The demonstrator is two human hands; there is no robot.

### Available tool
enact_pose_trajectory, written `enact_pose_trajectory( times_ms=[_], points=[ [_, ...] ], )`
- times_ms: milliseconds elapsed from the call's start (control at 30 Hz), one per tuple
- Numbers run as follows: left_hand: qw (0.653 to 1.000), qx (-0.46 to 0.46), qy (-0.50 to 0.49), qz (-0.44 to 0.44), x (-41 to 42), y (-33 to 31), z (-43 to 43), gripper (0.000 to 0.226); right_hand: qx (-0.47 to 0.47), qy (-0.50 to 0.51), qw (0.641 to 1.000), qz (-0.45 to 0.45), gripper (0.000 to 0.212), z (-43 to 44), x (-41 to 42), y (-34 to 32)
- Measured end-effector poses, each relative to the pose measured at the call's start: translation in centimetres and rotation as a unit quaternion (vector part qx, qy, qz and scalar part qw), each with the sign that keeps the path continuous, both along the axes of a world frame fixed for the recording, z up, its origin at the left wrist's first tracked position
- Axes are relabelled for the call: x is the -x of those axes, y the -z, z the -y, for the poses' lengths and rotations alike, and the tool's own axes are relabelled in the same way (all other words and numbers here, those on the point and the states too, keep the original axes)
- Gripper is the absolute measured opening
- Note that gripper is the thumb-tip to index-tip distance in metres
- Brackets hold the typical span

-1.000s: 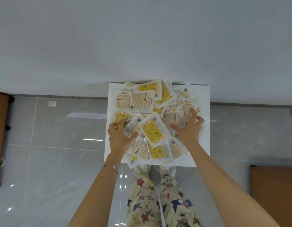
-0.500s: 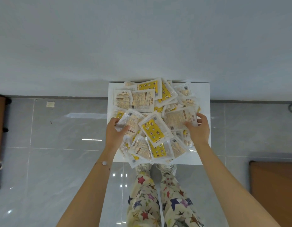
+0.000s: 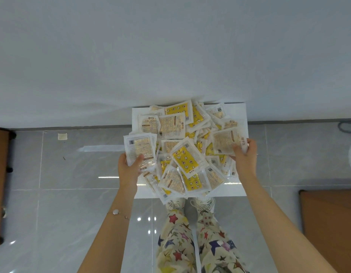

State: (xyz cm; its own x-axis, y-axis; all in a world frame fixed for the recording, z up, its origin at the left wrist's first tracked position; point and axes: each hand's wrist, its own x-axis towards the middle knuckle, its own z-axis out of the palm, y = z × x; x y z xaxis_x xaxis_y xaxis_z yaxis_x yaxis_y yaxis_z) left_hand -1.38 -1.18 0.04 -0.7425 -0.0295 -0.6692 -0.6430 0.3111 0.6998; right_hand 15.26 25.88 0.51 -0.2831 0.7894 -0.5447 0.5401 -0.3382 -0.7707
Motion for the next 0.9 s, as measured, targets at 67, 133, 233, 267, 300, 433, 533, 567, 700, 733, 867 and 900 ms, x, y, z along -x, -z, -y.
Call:
enact_pose_trajectory(
  times_ms=[67,133,233,267,300,433,533,567,700,733,867,900],
  points=[
    [1.000,-0.012,0.007,0.007,-0.3,-1.2,-0.3,0.029,0.014,0.002,1.000,-0.016,0.029,-0.2,0.3,-1.5],
    [1.000,-0.020,0.007,0.005,-0.7,-2.7,-0.8,0.032,0.031,0.006,0.999,-0.043,0.035,0.0,0.7,-3.4],
    [0.999,-0.047,-0.002,-0.002,-1.2,-6.2,-1.8,0.038,0.101,-0.005,0.989,-0.105,0.041,1.2,1.1,-7.0],
    [0.998,-0.057,-0.005,-0.004,-1.5,-7.6,-2.0,0.040,0.128,-0.012,0.985,-0.119,0.044,1.9,1.3,-8.2],
    [0.998,-0.068,-0.007,-0.007,-1.6,-9.1,-2.2,0.042,0.152,-0.018,0.980,-0.131,0.046,2.5,1.5,-9.6],
    [0.994,-0.107,-0.016,-0.029,-2.5,-16.2,-1.6,0.043,0.194,-0.080,0.965,-0.156,0.047,4.9,3.0,-16.3],
    [0.988,-0.137,-0.044,-0.050,-3.4,-21.5,0.4,0.045,0.182,-0.161,0.958,-0.151,0.046,6.5,3.9,-21.3],
    [0.986,-0.144,-0.055,-0.060,-3.7,-23.0,1.3,0.045,0.169,-0.187,0.956,-0.150,0.044,6.9,4.3,-22.8],
    [0.979,-0.146,-0.106,-0.091,-6.5,-28.2,6.7,0.041,0.127,-0.289,0.938,-0.141,0.044,9.9,4.7,-28.4],
    [0.977,-0.145,-0.123,-0.099,-7.4,-29.2,8.2,0.041,0.118,-0.312,0.933,-0.137,0.044,10.9,4.8,-29.5],
    [0.963,-0.135,-0.194,-0.128,-11.7,-32.1,14.6,0.041,0.097,-0.389,0.906,-0.134,0.046,16.2,5.0,-32.3],
    [0.958,-0.131,-0.213,-0.138,-12.9,-32.6,16.2,0.041,0.091,-0.408,0.898,-0.136,0.046,17.8,5.1,-32.9]
  ],
)
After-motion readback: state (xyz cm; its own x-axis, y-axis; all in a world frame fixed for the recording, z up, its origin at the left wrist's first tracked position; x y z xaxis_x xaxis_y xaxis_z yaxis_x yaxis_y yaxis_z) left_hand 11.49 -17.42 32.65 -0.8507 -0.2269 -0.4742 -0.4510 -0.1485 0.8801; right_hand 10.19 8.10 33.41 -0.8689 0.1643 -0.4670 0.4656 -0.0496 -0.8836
